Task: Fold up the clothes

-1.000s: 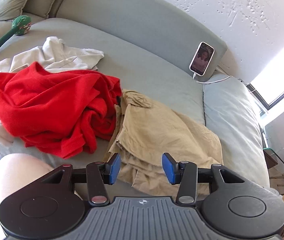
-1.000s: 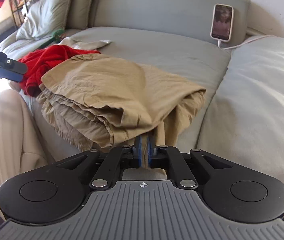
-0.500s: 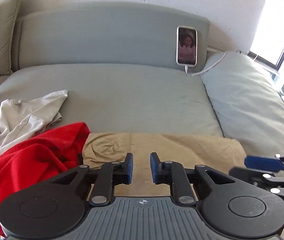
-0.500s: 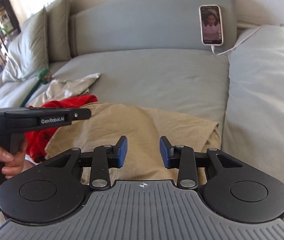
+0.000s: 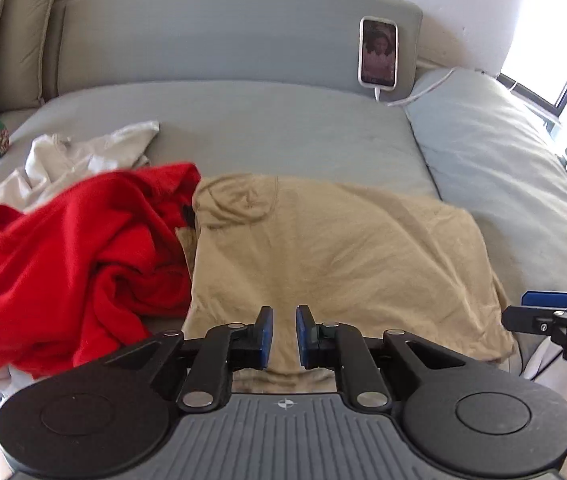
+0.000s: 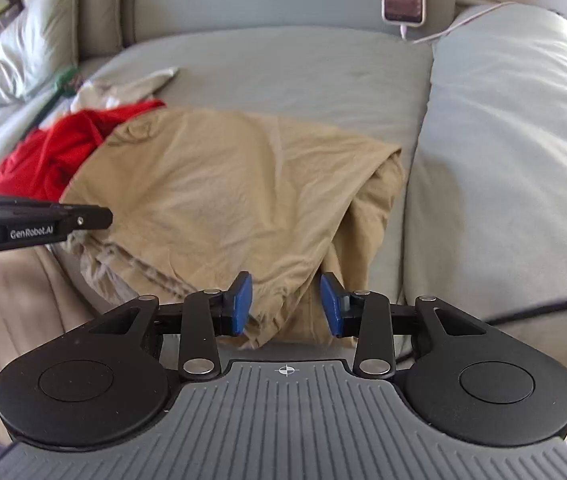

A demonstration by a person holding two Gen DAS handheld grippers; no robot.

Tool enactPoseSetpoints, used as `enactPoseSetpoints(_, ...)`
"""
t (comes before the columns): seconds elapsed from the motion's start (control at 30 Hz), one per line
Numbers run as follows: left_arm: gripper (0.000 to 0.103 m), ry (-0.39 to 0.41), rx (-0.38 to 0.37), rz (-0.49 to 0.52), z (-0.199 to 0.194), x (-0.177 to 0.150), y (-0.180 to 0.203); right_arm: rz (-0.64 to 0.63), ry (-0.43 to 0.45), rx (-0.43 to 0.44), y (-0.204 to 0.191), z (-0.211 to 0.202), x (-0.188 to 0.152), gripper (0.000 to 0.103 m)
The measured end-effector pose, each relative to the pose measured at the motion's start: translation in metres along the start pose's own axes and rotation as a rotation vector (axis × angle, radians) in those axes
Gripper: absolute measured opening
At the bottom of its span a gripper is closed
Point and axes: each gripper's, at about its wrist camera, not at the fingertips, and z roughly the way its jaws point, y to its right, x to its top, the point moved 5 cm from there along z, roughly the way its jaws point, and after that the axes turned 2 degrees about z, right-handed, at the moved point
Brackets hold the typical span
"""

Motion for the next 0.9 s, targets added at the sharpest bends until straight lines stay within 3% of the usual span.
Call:
enactPoseSetpoints(0.07, 0.02, 0.047, 0.012, 0.013, -0.001, 0.015, 0.001, 0.056, 0.071, 0.008, 0.01, -0.011, 0.018, 0.043)
enactPoseSetpoints(0.13, 0.02, 0.086, 0.022, 0.025, -0.001, 0.029, 0.002, 0.157, 0.097, 0.031, 0.027, -0.007, 0.035, 0.052)
enactPoseSetpoints(0.2, 0.018, 0.043, 0.016, 0.029, 0.021, 0.03, 0.002, 0.278, 0.101, 0.033, 0.049, 0.009, 0.049, 0.065)
enactPoseSetpoints(0.27, 0.013, -0.08, -0.011, 0.042, 0.047, 0.016, 0.002, 0.416, 0.071, 0.018, 0.075, 0.033, 0.056, 0.071)
enactPoseSetpoints(0.3, 0.013, -0.104, -0.029, 0.051, 0.055, 0.006, 0.002, 0.473, 0.051, 0.025, 0.084, 0.044, 0.057, 0.071)
enactPoseSetpoints(0.37, 0.013, -0.057, -0.023, 0.102, 0.053, -0.007, 0.004, 0.559, 0.034, 0.084, 0.097, 0.063, 0.056, 0.071)
enactPoseSetpoints(0.5, 0.014, -0.044, -0.045, 0.055, 0.049, -0.013, -0.001, 0.625, 0.07, 0.121, 0.112, 0.091, 0.061, 0.07)
enactPoseSetpoints(0.53, 0.015, -0.043, -0.048, 0.049, 0.049, -0.013, -0.003, 0.64, 0.074, 0.126, 0.114, 0.099, 0.063, 0.068)
enactPoseSetpoints(0.57, 0.017, -0.042, -0.051, 0.043, 0.05, -0.013, -0.005, 0.674, 0.067, 0.15, 0.116, 0.107, 0.063, 0.05)
enactPoseSetpoints(0.6, 0.017, -0.042, -0.054, 0.036, 0.05, -0.014, -0.007, 0.698, 0.064, 0.195, 0.114, 0.113, 0.063, 0.011)
enactPoseSetpoints(0.7, 0.015, -0.042, -0.064, 0.009, 0.049, -0.014, -0.011, 0.665, 0.121, 0.16, 0.112, 0.101, 0.068, 0.007)
enactPoseSetpoints(0.77, 0.015, -0.038, -0.066, 0.0, 0.05, -0.016, -0.012, 0.699, 0.107, 0.129, 0.123, 0.102, 0.061, 0.006)
enactPoseSetpoints(0.83, 0.015, -0.03, -0.051, 0.024, 0.051, -0.016, -0.009, 0.721, 0.055, 0.021, 0.142, 0.105, 0.048, 0.003)
enactPoseSetpoints(0.9, 0.015, -0.023, -0.036, 0.054, 0.049, -0.016, -0.006, 0.74, 0.044, 0.046, 0.149, 0.093, 0.039, 0.007)
